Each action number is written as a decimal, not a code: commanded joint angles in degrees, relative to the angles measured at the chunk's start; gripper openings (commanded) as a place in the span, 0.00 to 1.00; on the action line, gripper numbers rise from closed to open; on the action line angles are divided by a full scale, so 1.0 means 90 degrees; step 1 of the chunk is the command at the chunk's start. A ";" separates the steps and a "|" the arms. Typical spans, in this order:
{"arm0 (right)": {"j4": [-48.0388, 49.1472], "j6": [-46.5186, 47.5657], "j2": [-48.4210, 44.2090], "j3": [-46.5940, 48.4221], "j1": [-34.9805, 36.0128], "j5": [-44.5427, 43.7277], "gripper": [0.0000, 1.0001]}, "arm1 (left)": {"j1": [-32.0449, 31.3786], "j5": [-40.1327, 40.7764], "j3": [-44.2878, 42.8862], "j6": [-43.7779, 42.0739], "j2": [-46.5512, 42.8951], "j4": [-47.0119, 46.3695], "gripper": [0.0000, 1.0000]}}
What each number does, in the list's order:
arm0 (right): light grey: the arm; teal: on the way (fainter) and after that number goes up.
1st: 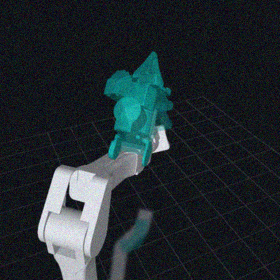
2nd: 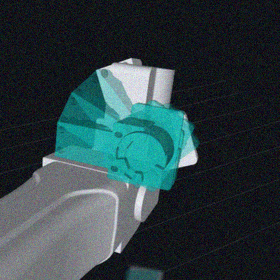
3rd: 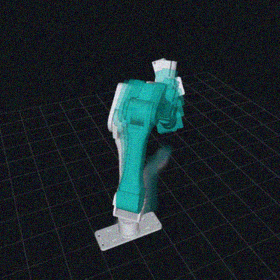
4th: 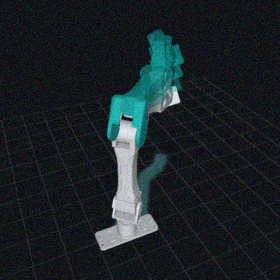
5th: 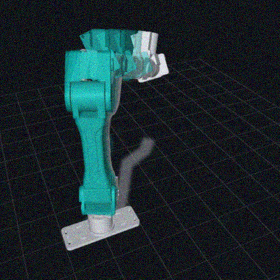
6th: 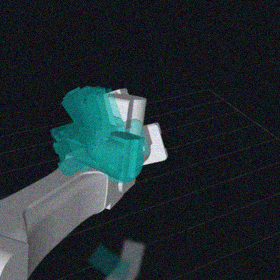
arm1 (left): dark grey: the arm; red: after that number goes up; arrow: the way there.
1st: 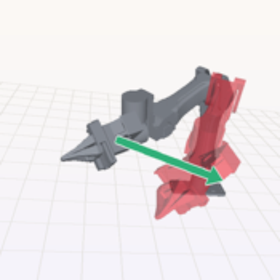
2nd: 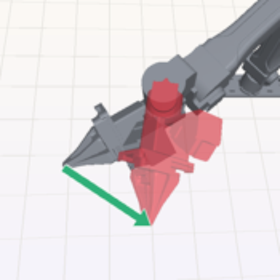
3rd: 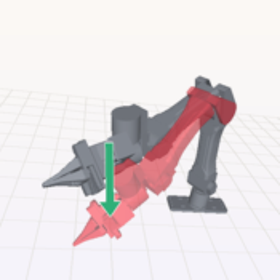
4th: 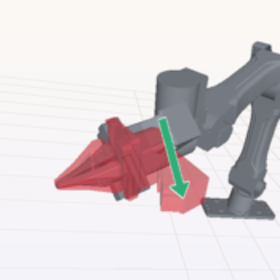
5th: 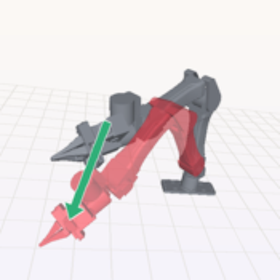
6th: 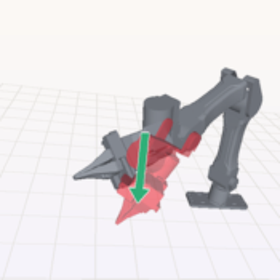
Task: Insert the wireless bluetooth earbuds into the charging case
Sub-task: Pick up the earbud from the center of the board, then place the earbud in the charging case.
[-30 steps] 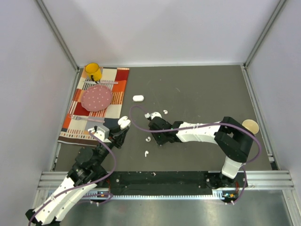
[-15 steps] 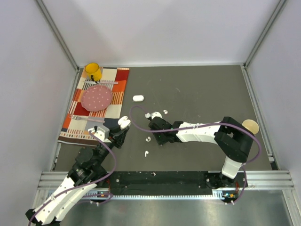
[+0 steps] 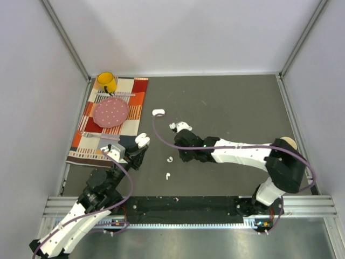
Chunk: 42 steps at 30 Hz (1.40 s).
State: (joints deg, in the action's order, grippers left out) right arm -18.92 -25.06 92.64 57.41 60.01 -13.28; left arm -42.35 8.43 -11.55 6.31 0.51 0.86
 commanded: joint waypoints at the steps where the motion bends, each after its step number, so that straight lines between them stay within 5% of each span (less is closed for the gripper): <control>1: 0.0441 0.0176 -0.1044 0.0028 0.0090 -0.0302 0.00 | 0.0027 -0.0008 0.0004 0.0207 -0.1053 -0.0418 0.00; 11: 0.3828 0.1589 -0.3475 -0.1329 0.0480 -0.1171 0.00 | 0.0027 -0.0272 0.0151 0.0461 -0.0596 -0.1120 0.00; 22: 0.6543 0.3789 -0.3487 -0.1720 0.1369 -0.1094 0.00 | 0.0018 -0.1336 0.0209 0.0549 0.0752 -0.2448 0.00; 42: 0.6545 0.4005 -0.2842 -0.1281 0.1682 0.0615 0.00 | 0.0018 -0.1864 -0.0162 -0.0212 0.0900 -0.2010 0.00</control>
State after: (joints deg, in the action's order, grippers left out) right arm 37.93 10.50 66.52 42.26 74.15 -11.70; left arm -42.35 -6.96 -10.41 5.89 8.16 -16.34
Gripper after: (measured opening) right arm 0.158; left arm 0.333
